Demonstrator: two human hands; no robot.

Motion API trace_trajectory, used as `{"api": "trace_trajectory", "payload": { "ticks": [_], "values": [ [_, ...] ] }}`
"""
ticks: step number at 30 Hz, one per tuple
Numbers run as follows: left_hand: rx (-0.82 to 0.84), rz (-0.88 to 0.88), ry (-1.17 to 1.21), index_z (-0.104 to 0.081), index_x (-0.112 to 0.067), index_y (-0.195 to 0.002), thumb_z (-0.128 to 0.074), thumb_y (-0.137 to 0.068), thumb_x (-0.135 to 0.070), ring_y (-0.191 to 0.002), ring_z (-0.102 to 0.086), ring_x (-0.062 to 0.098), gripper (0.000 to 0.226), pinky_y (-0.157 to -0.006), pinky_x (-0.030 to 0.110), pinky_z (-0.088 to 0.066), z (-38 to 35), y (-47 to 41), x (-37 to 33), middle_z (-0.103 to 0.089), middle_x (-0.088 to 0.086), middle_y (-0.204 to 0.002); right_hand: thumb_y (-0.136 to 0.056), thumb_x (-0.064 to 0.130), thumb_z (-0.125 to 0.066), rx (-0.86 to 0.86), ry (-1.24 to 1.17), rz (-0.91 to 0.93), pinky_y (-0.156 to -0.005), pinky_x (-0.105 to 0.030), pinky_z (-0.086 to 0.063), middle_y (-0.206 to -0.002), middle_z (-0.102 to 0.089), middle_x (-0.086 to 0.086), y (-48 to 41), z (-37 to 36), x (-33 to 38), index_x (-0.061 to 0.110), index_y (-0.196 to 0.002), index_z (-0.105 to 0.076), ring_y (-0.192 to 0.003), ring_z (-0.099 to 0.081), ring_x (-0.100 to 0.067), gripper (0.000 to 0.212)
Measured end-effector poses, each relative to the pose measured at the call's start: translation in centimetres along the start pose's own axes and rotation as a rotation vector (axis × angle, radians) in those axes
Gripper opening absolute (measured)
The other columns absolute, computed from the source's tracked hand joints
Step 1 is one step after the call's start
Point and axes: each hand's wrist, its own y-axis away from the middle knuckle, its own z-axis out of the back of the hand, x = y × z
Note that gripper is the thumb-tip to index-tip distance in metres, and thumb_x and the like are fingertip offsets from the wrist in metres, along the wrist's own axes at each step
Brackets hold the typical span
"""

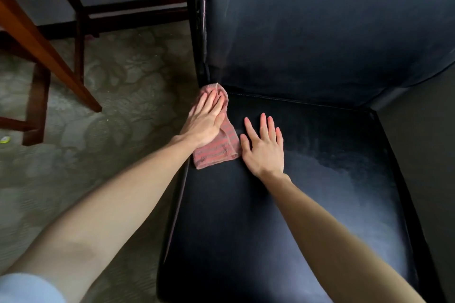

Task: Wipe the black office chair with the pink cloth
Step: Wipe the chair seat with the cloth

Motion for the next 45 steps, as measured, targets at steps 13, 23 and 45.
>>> {"api": "trace_trajectory", "payload": {
  "ticks": [13, 23, 45],
  "values": [
    [0.043, -0.062, 0.065, -0.001, -0.025, -0.159, -0.017, -0.109, -0.037, -0.145, 0.026, 0.009, 0.054, -0.120, 0.033, 0.011, -1.9, 9.7, 1.4, 0.018, -0.003, -0.164, -0.104, 0.041, -0.026, -0.017, -0.032, -0.127, -0.122, -0.038, 0.002, -0.164, -0.004, -0.007, 1.1, -0.4, 1.9, 0.033, -0.154, -0.021, -0.152, 0.004, -0.020, 0.051],
    [-0.024, -0.011, 0.202, -0.010, -0.025, -0.159, -0.018, -0.109, -0.038, -0.151, 0.015, 0.014, 0.052, -0.123, 0.037, 0.005, -1.1, 3.3, 1.5, 0.010, -0.004, -0.167, -0.104, 0.043, -0.025, -0.105, -0.010, -0.053, -0.122, -0.039, 0.002, -0.164, -0.008, -0.008, 2.6, -1.9, 1.2, 0.032, -0.154, -0.022, -0.152, 0.001, -0.022, 0.052],
    [-0.125, 0.026, 0.164, -0.002, -0.023, -0.159, -0.015, -0.109, -0.039, -0.151, 0.016, 0.011, 0.054, -0.123, 0.035, 0.006, -5.3, 14.3, 0.9, 0.013, -0.004, -0.166, -0.100, 0.056, -0.014, 0.011, -0.036, 0.110, -0.121, -0.038, 0.005, -0.165, -0.003, -0.003, 7.0, -2.2, 1.6, 0.042, -0.152, -0.023, -0.151, 0.007, -0.016, 0.055]
  ]
}}
